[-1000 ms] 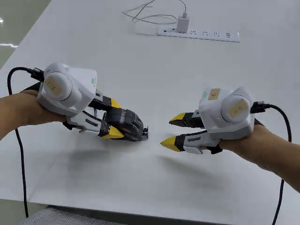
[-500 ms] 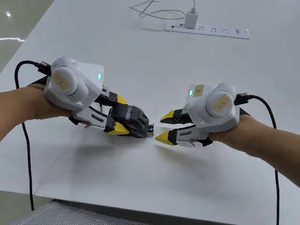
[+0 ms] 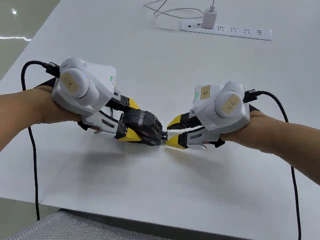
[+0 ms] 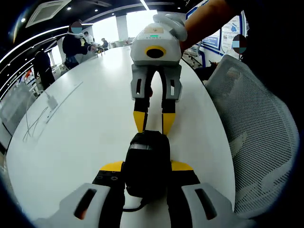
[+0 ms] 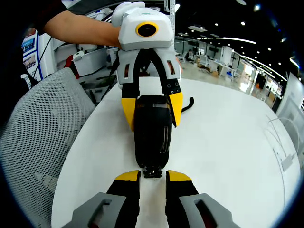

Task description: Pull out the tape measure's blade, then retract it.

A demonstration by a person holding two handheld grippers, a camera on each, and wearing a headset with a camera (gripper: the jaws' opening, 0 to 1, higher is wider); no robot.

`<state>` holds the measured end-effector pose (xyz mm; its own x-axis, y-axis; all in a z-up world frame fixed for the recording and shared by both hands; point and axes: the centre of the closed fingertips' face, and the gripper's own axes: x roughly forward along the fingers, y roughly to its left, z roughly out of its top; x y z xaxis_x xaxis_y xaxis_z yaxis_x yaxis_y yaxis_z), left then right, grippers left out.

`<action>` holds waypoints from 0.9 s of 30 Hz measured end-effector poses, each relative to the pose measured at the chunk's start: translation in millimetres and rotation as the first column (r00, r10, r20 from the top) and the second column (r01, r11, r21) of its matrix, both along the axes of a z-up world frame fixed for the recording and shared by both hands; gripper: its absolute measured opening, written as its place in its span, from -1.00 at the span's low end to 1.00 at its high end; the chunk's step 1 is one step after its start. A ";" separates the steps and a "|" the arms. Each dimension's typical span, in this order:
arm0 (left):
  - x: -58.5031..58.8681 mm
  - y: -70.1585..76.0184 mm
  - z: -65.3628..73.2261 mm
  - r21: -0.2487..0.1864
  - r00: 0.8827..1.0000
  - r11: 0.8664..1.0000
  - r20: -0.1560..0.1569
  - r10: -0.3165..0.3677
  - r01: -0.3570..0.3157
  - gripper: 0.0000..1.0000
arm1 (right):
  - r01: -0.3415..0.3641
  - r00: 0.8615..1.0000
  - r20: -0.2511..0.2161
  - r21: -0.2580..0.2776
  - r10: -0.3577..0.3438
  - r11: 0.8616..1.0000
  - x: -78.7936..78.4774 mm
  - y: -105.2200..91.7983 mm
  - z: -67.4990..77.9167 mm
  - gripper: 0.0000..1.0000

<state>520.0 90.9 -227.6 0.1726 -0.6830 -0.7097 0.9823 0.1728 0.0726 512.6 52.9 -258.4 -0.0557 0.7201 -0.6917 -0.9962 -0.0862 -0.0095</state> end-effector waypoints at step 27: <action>-0.5 -0.6 0.2 0.001 1.000 1.000 0.003 -0.008 0.008 -0.44 | -0.076 0.997 0.033 -0.026 0.077 0.997 -1.5 5.3 -3.5 -0.82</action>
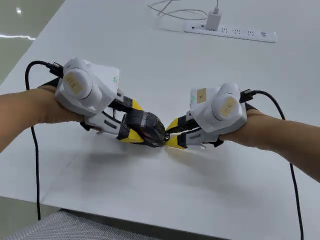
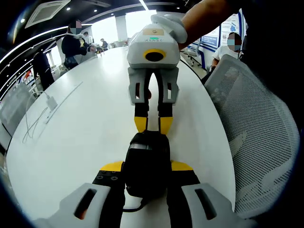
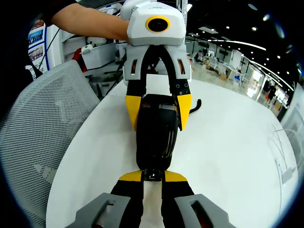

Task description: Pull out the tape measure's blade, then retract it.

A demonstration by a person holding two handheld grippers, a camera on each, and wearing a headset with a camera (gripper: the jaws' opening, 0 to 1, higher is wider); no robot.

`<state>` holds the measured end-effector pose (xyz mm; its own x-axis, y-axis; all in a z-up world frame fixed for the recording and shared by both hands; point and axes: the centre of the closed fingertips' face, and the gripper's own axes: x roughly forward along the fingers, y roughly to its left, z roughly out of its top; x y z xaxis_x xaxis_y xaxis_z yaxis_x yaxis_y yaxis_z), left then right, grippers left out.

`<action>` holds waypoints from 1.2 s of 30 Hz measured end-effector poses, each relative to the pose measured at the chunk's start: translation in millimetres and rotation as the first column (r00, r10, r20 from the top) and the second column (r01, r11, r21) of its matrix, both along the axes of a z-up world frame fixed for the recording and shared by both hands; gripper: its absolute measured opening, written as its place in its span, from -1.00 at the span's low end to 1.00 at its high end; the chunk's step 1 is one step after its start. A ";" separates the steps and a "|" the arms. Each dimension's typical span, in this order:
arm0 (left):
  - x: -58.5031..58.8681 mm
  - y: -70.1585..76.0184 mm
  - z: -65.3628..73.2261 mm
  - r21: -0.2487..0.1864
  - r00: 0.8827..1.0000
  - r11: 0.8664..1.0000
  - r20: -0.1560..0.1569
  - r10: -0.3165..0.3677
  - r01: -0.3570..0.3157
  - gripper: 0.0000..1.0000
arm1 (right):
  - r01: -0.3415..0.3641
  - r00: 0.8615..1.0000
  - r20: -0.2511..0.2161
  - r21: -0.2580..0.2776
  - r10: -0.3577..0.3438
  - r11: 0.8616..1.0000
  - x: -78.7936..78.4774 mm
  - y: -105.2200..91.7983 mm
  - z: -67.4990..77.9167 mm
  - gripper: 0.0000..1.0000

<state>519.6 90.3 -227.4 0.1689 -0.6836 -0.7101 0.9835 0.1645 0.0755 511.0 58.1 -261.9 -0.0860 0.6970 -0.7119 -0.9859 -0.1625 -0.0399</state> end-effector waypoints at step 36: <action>0.0 0.3 -0.3 -0.004 1.000 1.000 -0.003 0.001 -0.001 -0.47 | 0.010 1.000 -0.025 0.001 -0.010 1.000 0.0 -8.1 0.3 -0.86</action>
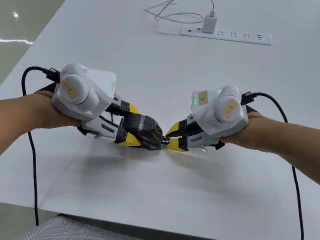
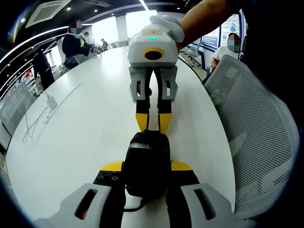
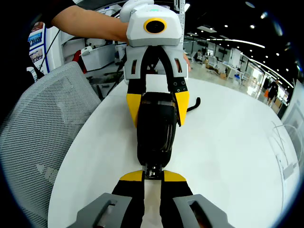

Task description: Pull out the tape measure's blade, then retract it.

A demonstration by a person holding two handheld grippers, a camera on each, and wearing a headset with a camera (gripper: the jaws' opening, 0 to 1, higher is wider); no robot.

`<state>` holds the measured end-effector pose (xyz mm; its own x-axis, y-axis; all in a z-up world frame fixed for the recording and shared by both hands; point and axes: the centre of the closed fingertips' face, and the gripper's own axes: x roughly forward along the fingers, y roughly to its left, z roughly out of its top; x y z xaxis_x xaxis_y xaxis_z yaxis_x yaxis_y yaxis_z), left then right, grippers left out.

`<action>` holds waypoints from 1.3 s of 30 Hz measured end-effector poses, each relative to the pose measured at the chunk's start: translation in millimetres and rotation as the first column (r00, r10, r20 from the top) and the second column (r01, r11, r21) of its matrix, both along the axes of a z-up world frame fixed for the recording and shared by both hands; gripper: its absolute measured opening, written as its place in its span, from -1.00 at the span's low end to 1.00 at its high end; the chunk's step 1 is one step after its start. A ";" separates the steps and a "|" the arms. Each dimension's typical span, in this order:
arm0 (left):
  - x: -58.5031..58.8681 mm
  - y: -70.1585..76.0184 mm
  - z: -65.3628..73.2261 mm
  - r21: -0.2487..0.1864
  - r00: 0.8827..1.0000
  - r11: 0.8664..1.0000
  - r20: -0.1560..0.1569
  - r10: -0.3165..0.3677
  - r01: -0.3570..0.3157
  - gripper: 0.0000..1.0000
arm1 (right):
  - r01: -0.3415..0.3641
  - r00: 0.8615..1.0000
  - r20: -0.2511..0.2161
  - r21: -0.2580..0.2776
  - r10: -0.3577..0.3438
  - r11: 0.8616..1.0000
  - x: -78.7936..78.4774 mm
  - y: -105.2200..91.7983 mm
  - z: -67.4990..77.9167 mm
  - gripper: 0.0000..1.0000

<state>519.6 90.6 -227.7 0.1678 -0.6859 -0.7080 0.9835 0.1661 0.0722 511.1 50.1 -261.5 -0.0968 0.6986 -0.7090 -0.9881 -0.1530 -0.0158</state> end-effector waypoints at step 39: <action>-0.5 -0.9 -0.1 -0.008 1.000 1.000 0.000 0.002 -0.002 -0.46 | 0.046 0.999 -0.016 0.007 -0.046 0.999 3.4 -32.6 1.5 -0.86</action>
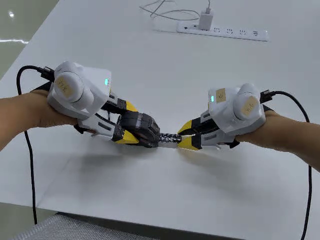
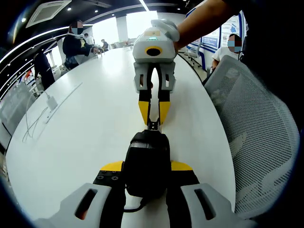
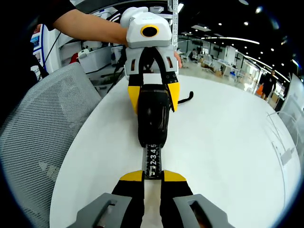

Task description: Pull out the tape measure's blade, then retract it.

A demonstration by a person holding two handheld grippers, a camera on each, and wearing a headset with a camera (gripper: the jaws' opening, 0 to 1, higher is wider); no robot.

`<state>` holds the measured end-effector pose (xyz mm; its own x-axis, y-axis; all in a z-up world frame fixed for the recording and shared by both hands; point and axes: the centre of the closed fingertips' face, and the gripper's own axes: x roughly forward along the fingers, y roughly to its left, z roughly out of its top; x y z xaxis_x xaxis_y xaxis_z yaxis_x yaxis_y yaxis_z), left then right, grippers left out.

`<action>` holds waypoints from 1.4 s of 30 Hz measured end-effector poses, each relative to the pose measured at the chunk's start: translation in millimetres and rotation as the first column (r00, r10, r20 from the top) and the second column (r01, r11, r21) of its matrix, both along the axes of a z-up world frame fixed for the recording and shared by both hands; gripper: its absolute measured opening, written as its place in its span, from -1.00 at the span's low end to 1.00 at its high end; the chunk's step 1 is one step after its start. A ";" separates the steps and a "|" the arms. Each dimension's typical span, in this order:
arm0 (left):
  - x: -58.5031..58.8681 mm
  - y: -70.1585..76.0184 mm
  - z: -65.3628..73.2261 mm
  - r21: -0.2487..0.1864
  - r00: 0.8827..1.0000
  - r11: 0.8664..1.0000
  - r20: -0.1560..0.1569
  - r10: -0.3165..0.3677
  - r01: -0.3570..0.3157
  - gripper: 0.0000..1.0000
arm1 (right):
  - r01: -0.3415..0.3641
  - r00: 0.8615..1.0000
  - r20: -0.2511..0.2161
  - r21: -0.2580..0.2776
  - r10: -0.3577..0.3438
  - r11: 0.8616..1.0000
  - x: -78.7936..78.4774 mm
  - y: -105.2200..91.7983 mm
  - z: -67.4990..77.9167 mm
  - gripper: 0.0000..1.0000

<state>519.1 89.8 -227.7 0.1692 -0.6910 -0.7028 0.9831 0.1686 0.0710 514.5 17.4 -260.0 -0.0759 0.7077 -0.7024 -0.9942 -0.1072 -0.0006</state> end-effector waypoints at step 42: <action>-0.8 -0.3 0.1 -0.005 1.000 1.000 0.004 0.000 0.000 -0.46 | 0.067 0.998 -0.011 -0.021 -0.067 0.998 1.1 -62.7 4.0 -0.85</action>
<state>518.3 89.5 -227.7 0.1717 -0.6946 -0.6986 0.9829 0.1690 0.0736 515.6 -45.3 -256.0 -0.0369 0.6966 -0.7166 -0.9991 -0.0403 0.0122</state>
